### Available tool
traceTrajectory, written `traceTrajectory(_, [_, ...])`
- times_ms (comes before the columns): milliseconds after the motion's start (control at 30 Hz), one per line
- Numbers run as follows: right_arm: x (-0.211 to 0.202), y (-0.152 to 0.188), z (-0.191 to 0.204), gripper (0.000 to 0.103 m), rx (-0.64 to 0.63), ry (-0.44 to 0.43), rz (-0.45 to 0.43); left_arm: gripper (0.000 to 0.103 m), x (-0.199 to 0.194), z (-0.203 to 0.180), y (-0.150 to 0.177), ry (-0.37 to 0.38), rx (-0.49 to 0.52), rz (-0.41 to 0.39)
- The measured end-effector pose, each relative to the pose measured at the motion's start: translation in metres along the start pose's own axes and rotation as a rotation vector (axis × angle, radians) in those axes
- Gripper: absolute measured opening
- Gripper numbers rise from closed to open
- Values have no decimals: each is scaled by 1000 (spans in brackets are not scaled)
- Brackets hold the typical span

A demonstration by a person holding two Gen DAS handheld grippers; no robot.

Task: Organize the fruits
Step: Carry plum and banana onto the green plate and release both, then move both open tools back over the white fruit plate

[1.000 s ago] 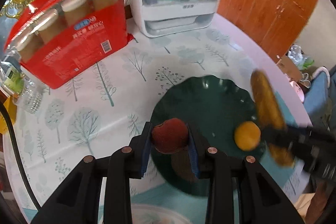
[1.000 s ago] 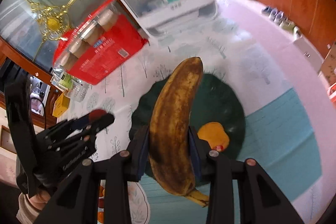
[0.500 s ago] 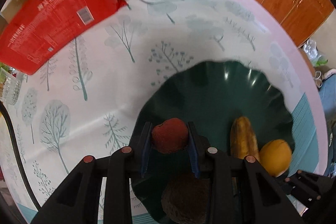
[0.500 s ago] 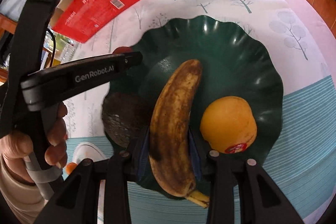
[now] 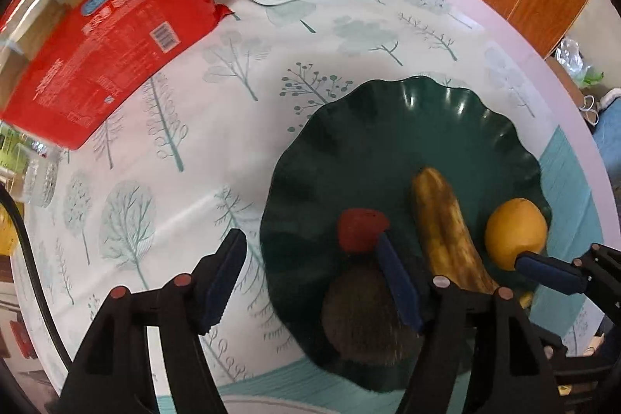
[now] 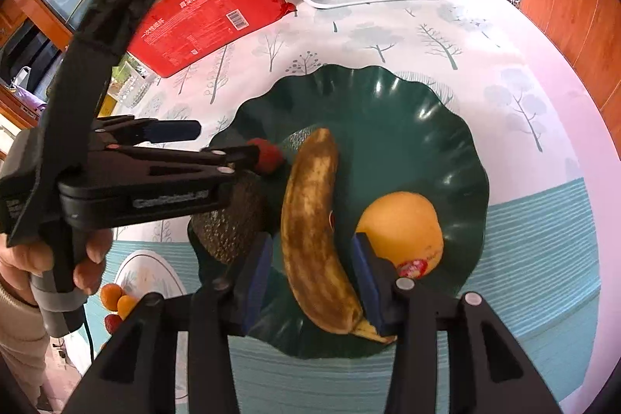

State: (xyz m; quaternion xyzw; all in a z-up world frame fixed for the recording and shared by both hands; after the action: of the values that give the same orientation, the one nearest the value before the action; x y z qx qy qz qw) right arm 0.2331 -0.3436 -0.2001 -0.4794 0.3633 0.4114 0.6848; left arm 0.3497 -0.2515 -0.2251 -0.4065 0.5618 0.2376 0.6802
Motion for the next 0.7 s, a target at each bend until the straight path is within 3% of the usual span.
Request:
traceTrajectory(333, [-17, 9, 13, 46, -4, 24, -11, 73, -52, 12, 23, 48, -85, -70])
traceTrajectory(700, [-58, 11, 26, 51, 25, 54, -99, 78, -134, 19, 47, 62, -97, -198])
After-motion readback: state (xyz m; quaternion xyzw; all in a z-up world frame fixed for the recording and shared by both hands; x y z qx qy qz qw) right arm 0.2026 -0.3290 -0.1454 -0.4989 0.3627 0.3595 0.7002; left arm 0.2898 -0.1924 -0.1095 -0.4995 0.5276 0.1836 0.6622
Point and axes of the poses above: each gripper's, at about its wrist camera, not at the fingertips, and x roughly the way its jaws point, z to its left, y to its underside, the point moved 9 cm from there along x, roughly the way its jaws point, and after that the axes turned 4 degrees about x, right-handed, at the moved point
